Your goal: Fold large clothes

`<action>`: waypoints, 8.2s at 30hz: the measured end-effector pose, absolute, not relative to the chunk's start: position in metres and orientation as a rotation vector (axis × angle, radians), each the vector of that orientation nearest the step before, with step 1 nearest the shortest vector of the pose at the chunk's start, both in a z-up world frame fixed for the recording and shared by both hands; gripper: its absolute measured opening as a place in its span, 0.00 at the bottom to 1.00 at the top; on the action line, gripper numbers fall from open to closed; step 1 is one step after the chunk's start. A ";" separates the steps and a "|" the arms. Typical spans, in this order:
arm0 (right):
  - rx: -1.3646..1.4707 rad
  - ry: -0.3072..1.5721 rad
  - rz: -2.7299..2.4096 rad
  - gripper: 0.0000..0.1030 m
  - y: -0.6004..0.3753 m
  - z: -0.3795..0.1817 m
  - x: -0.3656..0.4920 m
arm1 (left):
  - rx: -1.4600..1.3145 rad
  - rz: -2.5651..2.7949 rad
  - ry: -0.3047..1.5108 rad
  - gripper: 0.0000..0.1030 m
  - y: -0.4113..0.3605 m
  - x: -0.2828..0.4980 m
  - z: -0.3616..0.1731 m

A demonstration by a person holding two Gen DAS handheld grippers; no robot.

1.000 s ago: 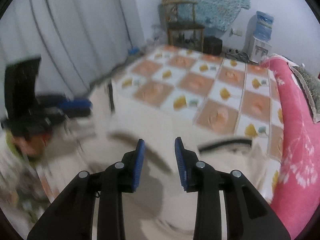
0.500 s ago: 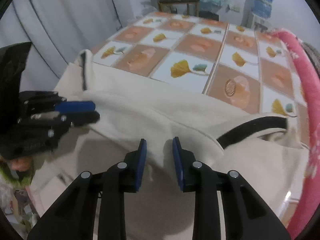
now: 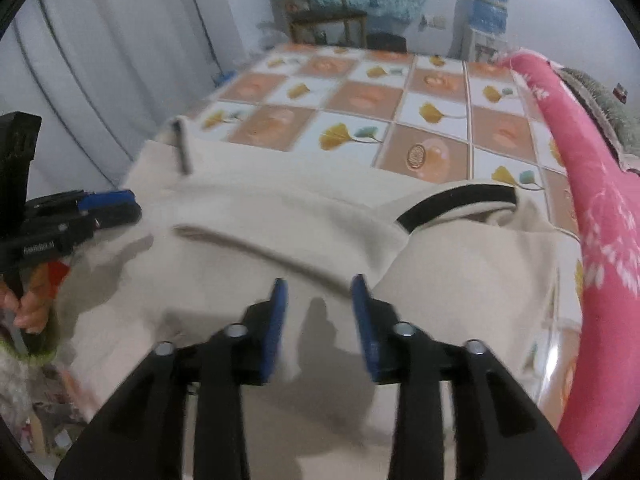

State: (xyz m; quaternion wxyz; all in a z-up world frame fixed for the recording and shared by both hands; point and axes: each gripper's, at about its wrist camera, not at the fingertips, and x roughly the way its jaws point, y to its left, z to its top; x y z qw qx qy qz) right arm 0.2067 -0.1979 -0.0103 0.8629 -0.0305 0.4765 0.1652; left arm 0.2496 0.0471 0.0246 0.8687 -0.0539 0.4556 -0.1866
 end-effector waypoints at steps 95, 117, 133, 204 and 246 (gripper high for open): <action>-0.234 0.957 0.016 0.12 -0.269 -0.041 0.122 | 0.364 0.007 0.861 0.06 0.073 0.168 -0.020; -0.309 0.910 -0.016 0.06 -0.260 -0.043 0.117 | 0.361 0.005 0.833 0.06 0.075 0.166 -0.023; -0.241 0.700 -0.059 0.05 -0.259 0.020 0.044 | 0.342 0.041 0.574 0.05 0.091 0.078 0.030; 0.054 0.996 0.097 0.40 -0.306 -0.049 0.165 | -0.080 -0.234 0.968 0.43 0.127 0.210 -0.013; 0.003 0.734 -0.035 0.94 -0.174 -0.002 0.006 | 0.052 0.017 0.751 0.92 0.016 0.011 0.054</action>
